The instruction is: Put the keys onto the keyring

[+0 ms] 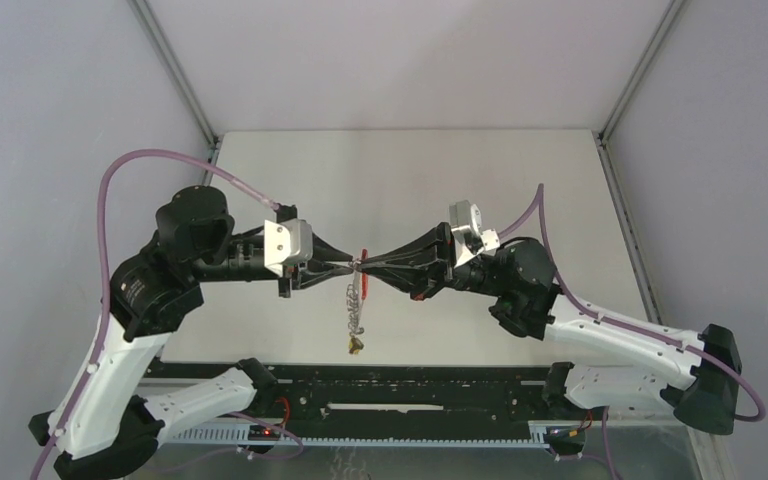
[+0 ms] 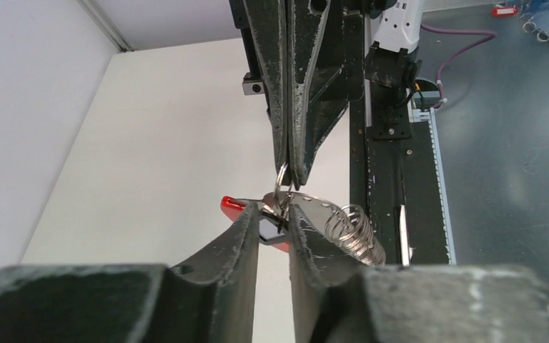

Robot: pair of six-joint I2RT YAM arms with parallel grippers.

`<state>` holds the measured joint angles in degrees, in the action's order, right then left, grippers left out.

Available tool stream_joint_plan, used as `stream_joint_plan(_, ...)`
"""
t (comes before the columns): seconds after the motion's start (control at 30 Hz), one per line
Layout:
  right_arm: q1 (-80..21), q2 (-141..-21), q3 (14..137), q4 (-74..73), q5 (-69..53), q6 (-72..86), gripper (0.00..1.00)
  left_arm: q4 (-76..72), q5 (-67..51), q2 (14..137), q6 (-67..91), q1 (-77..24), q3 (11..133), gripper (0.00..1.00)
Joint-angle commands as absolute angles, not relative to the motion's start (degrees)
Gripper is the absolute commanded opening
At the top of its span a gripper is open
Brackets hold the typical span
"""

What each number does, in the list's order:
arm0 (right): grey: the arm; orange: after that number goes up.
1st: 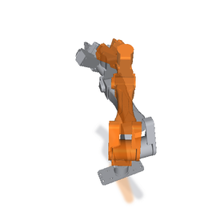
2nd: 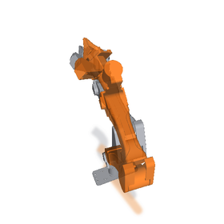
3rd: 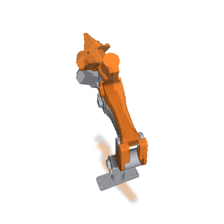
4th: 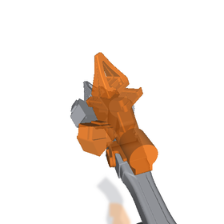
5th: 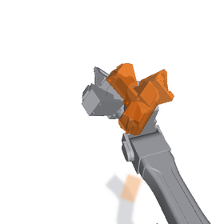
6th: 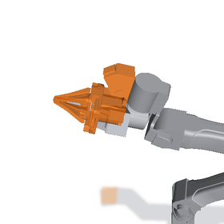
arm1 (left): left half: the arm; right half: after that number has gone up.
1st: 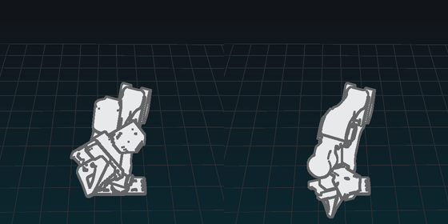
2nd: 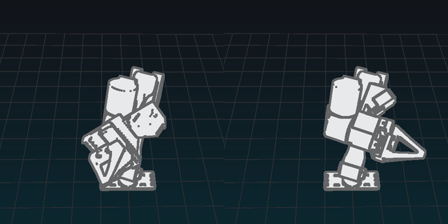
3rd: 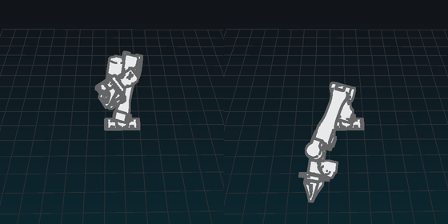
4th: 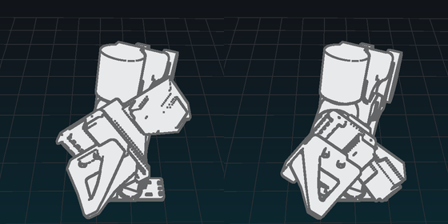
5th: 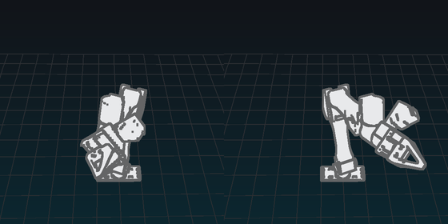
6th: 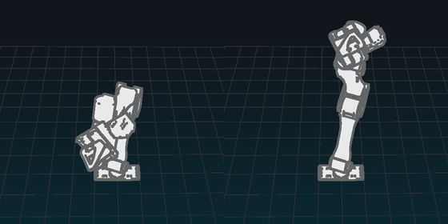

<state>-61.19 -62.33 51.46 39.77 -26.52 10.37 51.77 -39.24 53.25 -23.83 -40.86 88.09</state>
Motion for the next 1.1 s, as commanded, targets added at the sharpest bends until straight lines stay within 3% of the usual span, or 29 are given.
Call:
stream_joint_plan(0.0, -62.8, -63.1, 50.7, 49.6, -22.7, 9.1, 0.0, 50.9, -41.0, 53.9, -21.6, -41.1, 91.3, 0.21)
stream_joint_plan(0.23, -64.9, -64.1, 49.7, 52.4, -18.8, 5.3, 0.0, 50.8, -46.2, 54.4, -17.5, -40.6, 92.5, 0.24)
stream_joint_plan(0.4, -65.1, -63.4, 49.7, 51.1, -18.7, 3.9, 0.0, 52.0, -46.1, 53.9, -18.8, -40.1, 91.5, 0.01)
stream_joint_plan(0.5, -65.1, -62.4, 50.1, 47.3, -19.5, 3.4, 0.02, 52.7, -44.4, 53.5, -20.0, -39.9, 91.0, 0.0)
stream_joint_plan(0.57, -64.6, -60.8, 52.3, 36.8, -20.6, 1.7, 0.22, 53.7, -42.7, 53.5, -21.0, -39.8, 91.1, 0.0)
stream_joint_plan(0.73, -59.9, -59.0, 63.8, 8.2, -28.7, -3.8, 0.57, 55.6, -41.3, 53.7, -22.1, -39.8, 91.1, 0.0)
stream_joint_plan(0.87, -58.8, -61.7, 73.6, -9.9, -32.3, -9.8, 0.59, 56.4, -41.2, 55.1, -21.3, -39.8, 92.1, 0.0)
stream_joint_plan(1.07, -58.5, -69.6, 87.8, -27.6, -38.7, -15.2, 0.46, 57.0, -41.5, 56.6, -21.4, -40.1, 92.1, 0.0)
